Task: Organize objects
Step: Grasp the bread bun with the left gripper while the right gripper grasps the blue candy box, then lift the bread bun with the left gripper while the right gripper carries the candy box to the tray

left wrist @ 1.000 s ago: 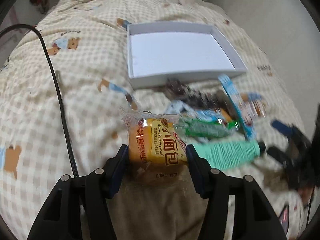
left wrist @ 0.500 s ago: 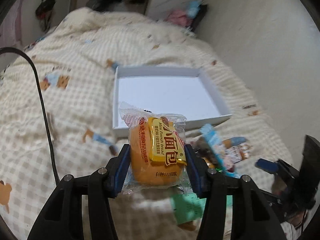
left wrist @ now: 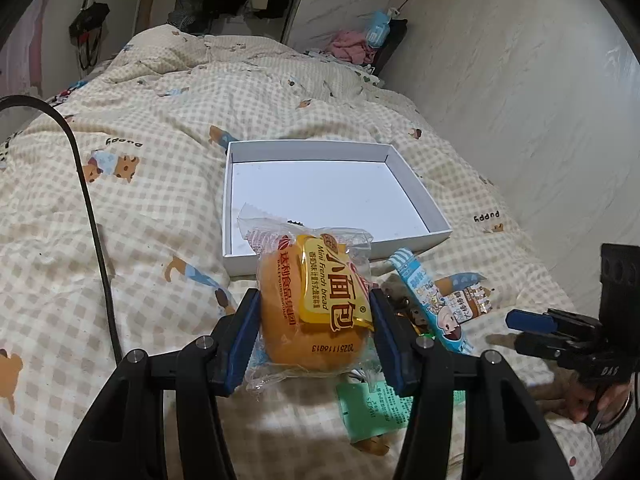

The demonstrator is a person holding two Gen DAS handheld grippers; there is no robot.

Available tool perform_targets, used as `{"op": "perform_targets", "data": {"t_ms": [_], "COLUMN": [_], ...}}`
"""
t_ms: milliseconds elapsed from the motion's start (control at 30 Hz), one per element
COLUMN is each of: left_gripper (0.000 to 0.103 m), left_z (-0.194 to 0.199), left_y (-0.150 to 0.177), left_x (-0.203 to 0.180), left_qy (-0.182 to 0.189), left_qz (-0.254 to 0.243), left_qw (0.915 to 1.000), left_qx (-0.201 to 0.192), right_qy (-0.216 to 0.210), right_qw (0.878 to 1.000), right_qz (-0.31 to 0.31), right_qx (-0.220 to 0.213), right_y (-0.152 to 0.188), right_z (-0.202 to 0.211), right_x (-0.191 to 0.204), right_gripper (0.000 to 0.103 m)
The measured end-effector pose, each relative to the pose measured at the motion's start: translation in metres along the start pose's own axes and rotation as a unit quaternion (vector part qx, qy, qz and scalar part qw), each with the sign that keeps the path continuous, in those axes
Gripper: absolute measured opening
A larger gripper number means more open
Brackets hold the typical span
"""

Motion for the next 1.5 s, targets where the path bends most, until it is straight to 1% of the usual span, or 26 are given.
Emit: {"op": "perform_targets", "data": {"t_ms": [33,100,167,267,367,400,433,467,500,533,600,633,700,800,867,933,967,1000,1033,1133,1233,1333,1400,1500], "left_gripper": [0.057,0.057,0.057,0.057,0.057,0.057,0.057,0.057,0.057,0.057,0.057,0.057,0.057,0.057,0.057,0.057,0.057,0.057,0.057,0.057,0.057,0.057,0.057,0.057], "left_z": [-0.001,-0.005,-0.008,-0.008,-0.007,-0.008,-0.008,-0.009,-0.009,-0.009,-0.008,-0.008,-0.006,-0.006,-0.006,-0.006,-0.006,-0.006,-0.006,-0.005,-0.006,-0.01,-0.013,-0.015], "left_y": [0.0,0.001,0.004,0.006,0.007,0.007,0.006,0.006,0.006,0.006,0.005,0.005,0.006,0.005,0.005,0.005,0.005,0.005,0.005,0.007,0.008,0.013,0.018,0.019], "left_x": [0.0,-0.002,-0.006,-0.01,-0.008,-0.007,-0.005,-0.003,-0.002,-0.001,-0.001,-0.001,-0.003,-0.005,-0.005,-0.006,-0.006,-0.007,-0.008,-0.012,-0.015,-0.019,-0.024,-0.026], "left_qy": [0.001,-0.004,0.004,-0.003,-0.003,-0.004,-0.004,-0.006,-0.006,-0.005,-0.002,-0.001,-0.001,0.0,-0.001,0.0,0.0,-0.003,-0.004,-0.013,-0.031,-0.051,-0.069,-0.074], "left_qz": [0.0,-0.005,-0.011,-0.019,-0.013,-0.009,-0.007,-0.002,0.0,0.002,0.003,0.002,-0.003,-0.007,-0.009,-0.009,-0.009,-0.011,-0.014,-0.026,-0.035,-0.052,-0.07,-0.078], "left_qw": [1.0,0.9999,0.9996,0.9994,0.9995,0.9995,0.9995,0.9994,0.9994,0.9993,0.9994,0.9994,0.9995,0.9995,0.9995,0.9994,0.9994,0.9994,0.9994,0.9992,0.9987,0.9971,0.9949,0.9939], "left_qx": [0.004,0.016,0.028,0.028,0.028,0.03,0.032,0.034,0.035,0.036,0.035,0.035,0.032,0.03,0.031,0.032,0.033,0.032,0.03,0.026,0.022,0.021,0.024,0.027], "right_qy": [0.004,0.022,0.048,0.083,0.114,0.129,0.141,0.142,0.136,0.122,0.079,0.077,0.088,0.078,0.077,0.087,0.103,0.109,0.102,0.085,0.096,0.094,0.094,0.094], "right_qw": [1.0,0.999,0.997,0.991,0.984,0.981,0.979,0.978,0.98,0.983,0.991,0.991,0.991,0.993,0.994,0.995,0.994,0.994,0.994,0.996,0.995,0.995,0.995,0.995], "right_qz": [-0.001,0.01,0.022,0.029,0.046,0.05,0.048,0.039,0.034,0.038,0.062,0.069,0.079,0.083,0.071,0.049,0.015,-0.004,-0.018,-0.002,0.004,0.008,0.01,0.009], "right_qx": [0.011,0.034,0.06,0.097,0.126,0.135,0.143,0.147,0.143,0.131,0.094,0.082,0.065,0.038,0.009,-0.022,-0.019,-0.013,-0.013,-0.036,-0.029,-0.028,-0.03,-0.03], "right_y": [-0.001,-0.002,-0.005,-0.011,-0.013,-0.013,-0.012,-0.011,-0.012,-0.013,-0.016,-0.016,-0.015,-0.009,0.0,0.015,0.025,0.025,0.023,0.014,0.012,0.011,0.018,0.018], "right_z": [-0.001,-0.006,-0.016,-0.04,-0.063,-0.07,-0.075,-0.077,-0.075,-0.069,-0.05,-0.043,-0.03,-0.014,-0.009,-0.021,-0.03,-0.039,-0.04,-0.03,-0.036,-0.035,-0.03,-0.031], "right_x": [0.0,0.0,-0.001,-0.005,-0.011,-0.015,-0.02,-0.023,-0.024,-0.02,-0.003,0.004,0.016,0.03,0.027,0.014,-0.004,-0.011,-0.018,-0.012,-0.013,-0.01,-0.007,-0.008], "right_gripper": [0.059,0.06,0.06,0.06,0.06,0.054,0.042,0.031,0.031,0.031,0.031,0.031,0.031,0.031,0.031,0.031,0.031,0.031,0.031,0.031,0.031,0.031,0.031,0.031]}}
Point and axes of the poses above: each gripper's, at about its wrist camera, not at the fingertips, and z roughly against the way its jaws point, x to its left, y to its underside, the point moved 3 cm from there along -z, roughly the way its jaws point, and after that the axes turned 12 degrees about -y, right-handed, at the moved point
